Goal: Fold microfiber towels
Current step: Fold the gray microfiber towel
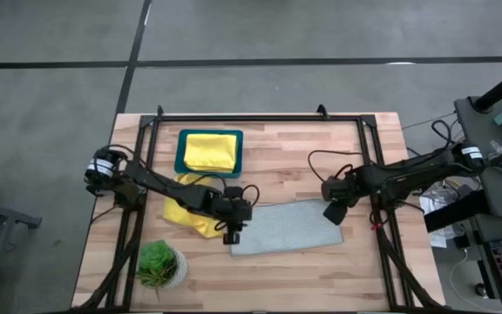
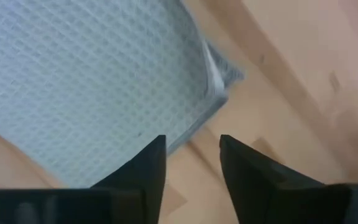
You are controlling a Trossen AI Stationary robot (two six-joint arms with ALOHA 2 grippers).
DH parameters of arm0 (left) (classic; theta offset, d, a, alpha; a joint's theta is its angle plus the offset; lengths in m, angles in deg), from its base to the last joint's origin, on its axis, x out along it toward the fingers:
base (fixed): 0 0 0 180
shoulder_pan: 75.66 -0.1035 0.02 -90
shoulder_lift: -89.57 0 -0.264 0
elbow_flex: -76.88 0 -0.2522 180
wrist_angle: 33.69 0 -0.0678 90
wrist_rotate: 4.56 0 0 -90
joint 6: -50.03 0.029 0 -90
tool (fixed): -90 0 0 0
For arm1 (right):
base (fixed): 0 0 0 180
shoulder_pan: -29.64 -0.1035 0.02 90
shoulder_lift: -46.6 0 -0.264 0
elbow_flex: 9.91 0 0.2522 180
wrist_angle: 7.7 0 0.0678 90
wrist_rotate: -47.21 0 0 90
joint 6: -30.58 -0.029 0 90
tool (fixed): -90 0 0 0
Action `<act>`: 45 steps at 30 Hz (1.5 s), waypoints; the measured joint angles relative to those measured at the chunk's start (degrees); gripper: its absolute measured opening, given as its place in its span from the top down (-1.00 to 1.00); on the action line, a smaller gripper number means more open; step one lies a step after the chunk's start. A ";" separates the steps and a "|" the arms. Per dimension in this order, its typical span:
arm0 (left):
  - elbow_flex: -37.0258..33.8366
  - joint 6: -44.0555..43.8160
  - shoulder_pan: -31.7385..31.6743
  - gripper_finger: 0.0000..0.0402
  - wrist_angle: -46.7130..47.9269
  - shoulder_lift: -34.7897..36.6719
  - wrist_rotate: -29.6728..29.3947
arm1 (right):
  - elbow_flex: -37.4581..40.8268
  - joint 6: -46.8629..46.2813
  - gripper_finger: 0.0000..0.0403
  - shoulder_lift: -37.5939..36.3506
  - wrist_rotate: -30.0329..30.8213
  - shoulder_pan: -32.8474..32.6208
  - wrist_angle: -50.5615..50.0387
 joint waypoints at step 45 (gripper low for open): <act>-0.72 -3.78 0.79 0.35 -7.14 -6.65 -0.86 | 29.04 -18.77 0.50 -11.97 2.33 -7.53 46.17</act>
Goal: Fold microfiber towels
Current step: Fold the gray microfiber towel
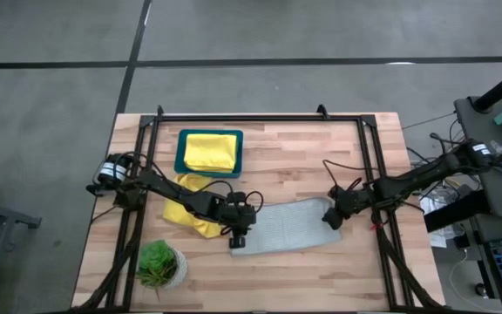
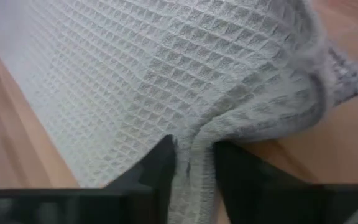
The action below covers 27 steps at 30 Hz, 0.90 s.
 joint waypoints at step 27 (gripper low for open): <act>-3.02 -4.18 3.89 0.35 4.05 5.40 -0.97 | -34.78 3.04 0.93 2.64 5.74 0.15 -50.10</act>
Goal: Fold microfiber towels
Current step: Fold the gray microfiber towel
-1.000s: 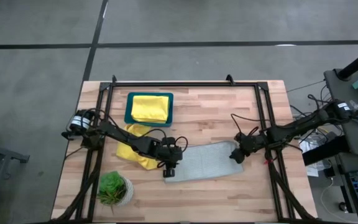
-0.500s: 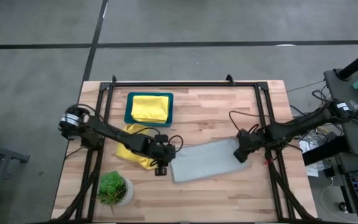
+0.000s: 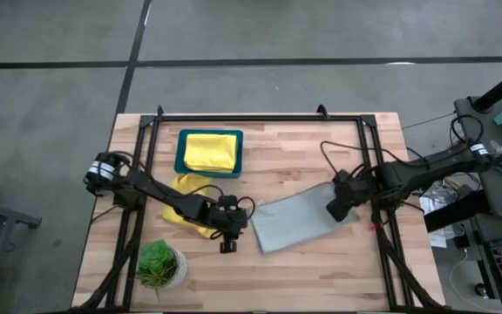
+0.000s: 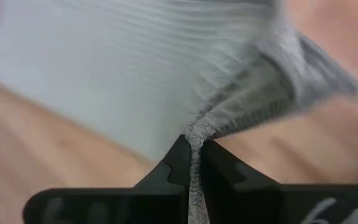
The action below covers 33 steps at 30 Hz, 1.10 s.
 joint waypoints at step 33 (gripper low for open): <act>0.00 4.29 1.85 0.35 -10.55 -7.09 -0.16 | -12.13 13.11 0.94 38.64 2.64 0.50 41.96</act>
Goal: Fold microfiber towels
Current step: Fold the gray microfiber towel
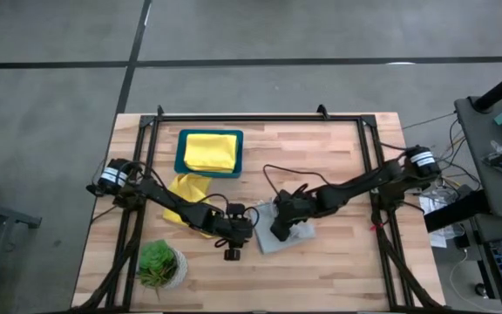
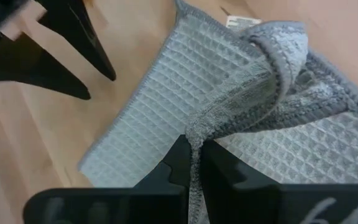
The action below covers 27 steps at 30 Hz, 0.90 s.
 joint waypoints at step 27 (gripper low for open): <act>-6.69 -0.04 0.00 0.35 -12.93 0.00 0.02 | -11.23 10.85 0.09 9.71 -1.80 -0.03 -3.56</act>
